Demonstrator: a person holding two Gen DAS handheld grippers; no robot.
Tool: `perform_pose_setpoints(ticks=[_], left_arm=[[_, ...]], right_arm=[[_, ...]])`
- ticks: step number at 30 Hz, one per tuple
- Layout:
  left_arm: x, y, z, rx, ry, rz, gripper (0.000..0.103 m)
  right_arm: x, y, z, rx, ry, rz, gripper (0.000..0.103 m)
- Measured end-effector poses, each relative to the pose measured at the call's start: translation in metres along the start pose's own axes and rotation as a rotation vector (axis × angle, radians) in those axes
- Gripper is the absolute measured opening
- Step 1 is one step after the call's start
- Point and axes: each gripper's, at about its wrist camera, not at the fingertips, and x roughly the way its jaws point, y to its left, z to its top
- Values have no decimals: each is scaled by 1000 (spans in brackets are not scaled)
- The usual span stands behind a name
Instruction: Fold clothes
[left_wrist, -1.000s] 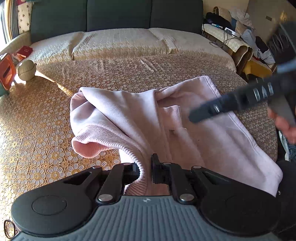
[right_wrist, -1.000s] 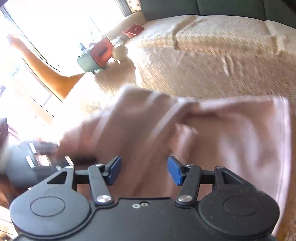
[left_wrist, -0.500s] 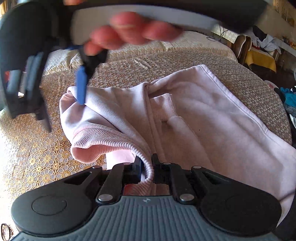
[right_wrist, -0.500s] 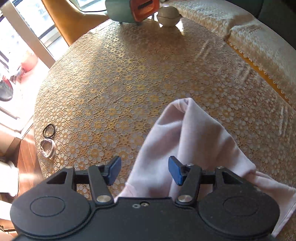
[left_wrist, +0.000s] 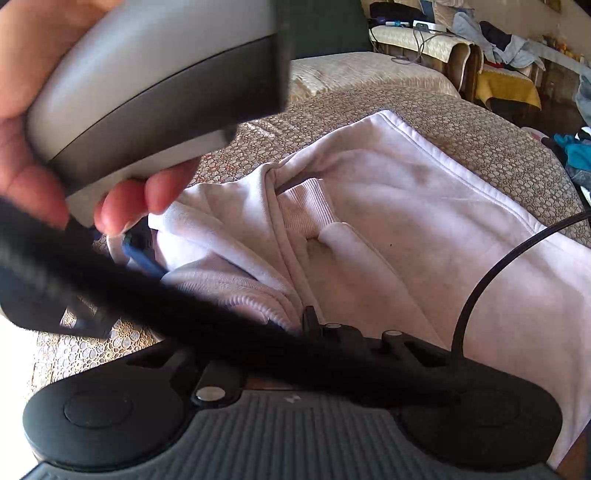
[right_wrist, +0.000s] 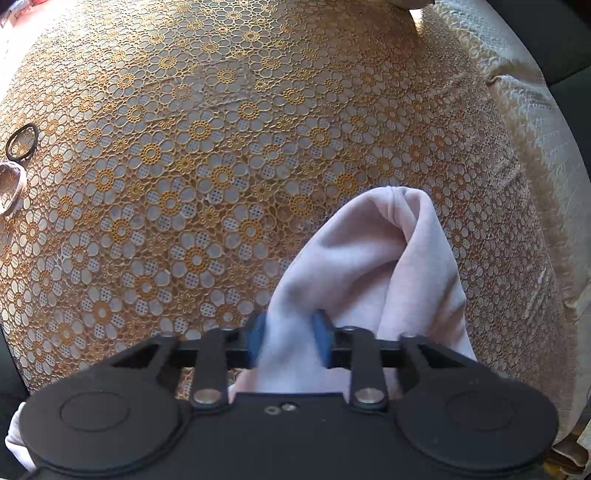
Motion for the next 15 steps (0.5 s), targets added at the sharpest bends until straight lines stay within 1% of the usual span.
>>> perform_pose_setpoints(ticks=[1, 3, 10, 12, 15], left_arm=[[-1, 2, 0, -11, -1, -4, 9], [-3, 6, 0, -35, -4, -13, 9], [-26, 22, 10, -106, -1, -48, 9], [-32, 21, 15, -108, 7, -55, 9], [-40, 12, 22, -83, 9, -57, 9]], right_arm=[[-2, -3, -1, 8, -5, 8, 103], [-13, -15, -5, 47, -48, 42, 103], [-61, -72, -42, 231, -218, 139, 103], [-74, -89, -53, 284, -266, 167, 103], [-94, -114, -71, 364, -329, 206, 103]])
